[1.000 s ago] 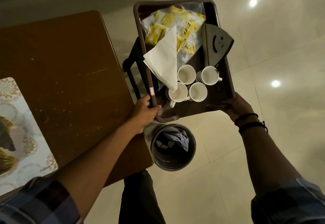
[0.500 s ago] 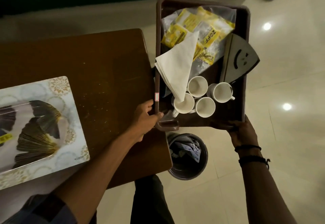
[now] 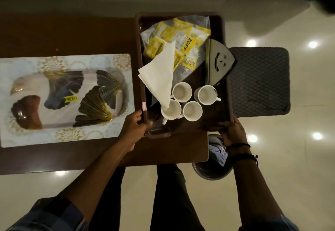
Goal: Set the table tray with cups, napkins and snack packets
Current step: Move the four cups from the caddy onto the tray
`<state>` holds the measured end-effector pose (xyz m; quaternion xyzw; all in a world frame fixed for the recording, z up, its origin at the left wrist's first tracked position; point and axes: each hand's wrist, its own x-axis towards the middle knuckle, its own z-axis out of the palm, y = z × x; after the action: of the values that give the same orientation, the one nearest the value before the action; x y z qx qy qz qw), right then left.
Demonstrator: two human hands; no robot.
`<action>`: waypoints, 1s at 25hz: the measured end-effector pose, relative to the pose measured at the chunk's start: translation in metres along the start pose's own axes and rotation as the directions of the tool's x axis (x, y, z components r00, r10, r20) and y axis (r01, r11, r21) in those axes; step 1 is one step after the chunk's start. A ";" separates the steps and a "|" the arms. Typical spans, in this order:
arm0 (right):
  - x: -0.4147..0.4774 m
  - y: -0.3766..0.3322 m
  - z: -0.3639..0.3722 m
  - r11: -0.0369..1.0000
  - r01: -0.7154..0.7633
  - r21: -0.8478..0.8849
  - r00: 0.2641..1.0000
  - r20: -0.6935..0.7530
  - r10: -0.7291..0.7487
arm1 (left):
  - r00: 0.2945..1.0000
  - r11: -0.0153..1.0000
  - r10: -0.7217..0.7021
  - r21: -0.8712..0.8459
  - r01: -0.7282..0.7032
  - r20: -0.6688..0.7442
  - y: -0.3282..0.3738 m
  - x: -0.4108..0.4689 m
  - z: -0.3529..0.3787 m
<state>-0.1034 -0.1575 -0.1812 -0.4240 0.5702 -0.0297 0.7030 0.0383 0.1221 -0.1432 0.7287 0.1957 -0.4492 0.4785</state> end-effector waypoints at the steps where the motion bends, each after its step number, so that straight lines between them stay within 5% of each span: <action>1: -0.001 0.006 0.006 1.000 -0.005 -0.018 1.000 0.010 0.005 | 1.000 1.000 -0.004 -0.005 0.004 -0.017 -0.007 -0.001 -0.007; 10: -0.013 0.030 0.026 0.995 -0.015 -0.102 0.999 -0.038 0.011 | 0.998 1.000 0.015 0.014 -0.014 -0.055 -0.031 0.000 -0.027; 14: -0.016 0.029 0.034 0.983 -0.026 -0.182 0.985 -0.174 -0.006 | 0.994 0.993 0.046 0.111 -0.034 -0.103 -0.029 -0.002 -0.021; 19: -0.043 0.022 0.061 0.907 0.173 -0.384 0.892 -0.329 -0.309 | 0.967 0.958 0.197 0.241 -0.155 -0.160 -0.026 -0.012 -0.026; 22: -0.065 0.018 0.083 0.691 0.409 -0.596 0.771 -0.178 -0.611 | 0.904 0.888 0.384 0.344 -0.305 -0.188 -0.015 -0.026 -0.029; 25: -0.083 0.018 0.114 0.521 0.542 -0.659 0.760 0.121 -0.638 | 0.874 0.822 0.471 0.419 -0.385 -0.122 -0.005 -0.039 -0.023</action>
<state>-0.0465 -0.0385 -0.1296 -0.8080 0.4100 -0.0925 0.4128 0.0249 0.1505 -0.1099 0.8779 -0.0134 -0.2753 0.3916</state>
